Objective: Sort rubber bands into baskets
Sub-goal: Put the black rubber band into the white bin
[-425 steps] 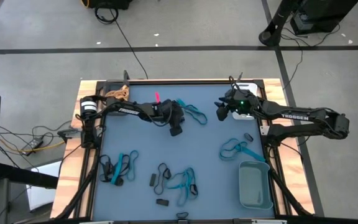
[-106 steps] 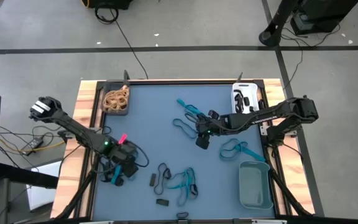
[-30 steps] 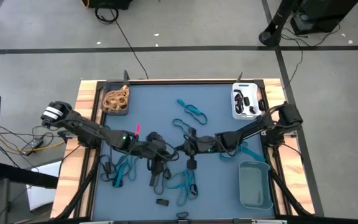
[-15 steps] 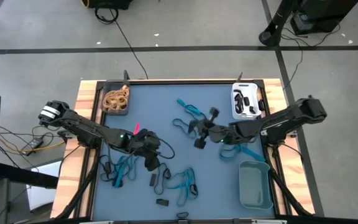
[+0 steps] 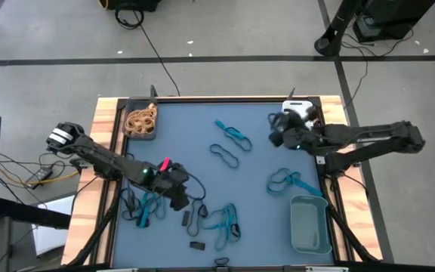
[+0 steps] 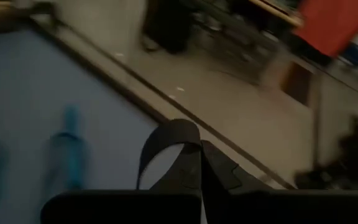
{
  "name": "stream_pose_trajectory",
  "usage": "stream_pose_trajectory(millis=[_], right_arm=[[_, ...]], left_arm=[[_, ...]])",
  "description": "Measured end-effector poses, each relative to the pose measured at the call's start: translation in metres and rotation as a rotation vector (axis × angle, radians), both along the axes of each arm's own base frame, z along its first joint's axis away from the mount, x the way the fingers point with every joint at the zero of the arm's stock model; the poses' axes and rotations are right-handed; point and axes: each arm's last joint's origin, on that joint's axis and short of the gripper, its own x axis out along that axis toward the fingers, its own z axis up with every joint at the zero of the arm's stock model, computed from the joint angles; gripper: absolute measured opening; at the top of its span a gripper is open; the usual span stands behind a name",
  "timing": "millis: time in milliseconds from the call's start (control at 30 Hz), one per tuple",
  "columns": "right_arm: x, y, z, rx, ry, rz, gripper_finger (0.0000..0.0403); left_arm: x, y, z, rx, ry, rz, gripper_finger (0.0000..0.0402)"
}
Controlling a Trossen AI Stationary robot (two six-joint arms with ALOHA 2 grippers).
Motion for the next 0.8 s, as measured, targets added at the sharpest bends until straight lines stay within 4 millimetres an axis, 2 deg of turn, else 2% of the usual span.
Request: stream_pose_trajectory(millis=[167, 333, 500, 633, 800], right_arm=[[-0.028, -0.015, 0.003, -0.021, 0.001, -0.175, 0.0003], [-0.038, -0.028, 0.001, 0.009, 0.027, -0.277, 0.0005], [-0.046, -0.039, -0.008, 0.117, 0.066, -0.369, 0.0009], [-0.049, -0.047, -0.013, 0.164, 0.104, -0.436, 0.0030], [-0.048, -0.053, -0.017, 0.174, 0.130, -0.469, 0.0081]], left_arm=[[-0.002, -0.003, 0.000, -0.003, 0.002, 0.011, 0.0122], [-0.006, -0.005, -0.002, -0.001, 0.025, 0.024, 0.0122], [-0.016, -0.009, -0.004, -0.001, 0.090, 0.063, 0.0122], [-0.028, -0.012, -0.002, -0.014, 0.139, 0.103, 0.0122], [-0.041, -0.014, 0.001, -0.070, 0.205, 0.139, 0.0122]])
